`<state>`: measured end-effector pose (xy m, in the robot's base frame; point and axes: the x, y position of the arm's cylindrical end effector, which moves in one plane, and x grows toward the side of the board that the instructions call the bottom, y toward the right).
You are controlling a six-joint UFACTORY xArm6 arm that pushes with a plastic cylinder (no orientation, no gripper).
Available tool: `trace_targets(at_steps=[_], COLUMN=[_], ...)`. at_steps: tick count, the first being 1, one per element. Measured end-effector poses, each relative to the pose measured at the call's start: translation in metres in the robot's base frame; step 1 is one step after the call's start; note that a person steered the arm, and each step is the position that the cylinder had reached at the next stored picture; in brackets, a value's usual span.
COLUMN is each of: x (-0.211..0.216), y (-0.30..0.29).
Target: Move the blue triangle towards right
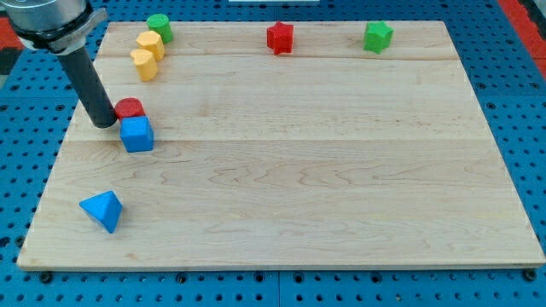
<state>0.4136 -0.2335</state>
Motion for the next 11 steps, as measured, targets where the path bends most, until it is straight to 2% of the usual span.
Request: trace_targets(at_steps=[6,7,8,9,11], x=[0.01,0.043,0.118,0.148,0.145], y=[-0.003,-0.003,-0.029,-0.009,0.085])
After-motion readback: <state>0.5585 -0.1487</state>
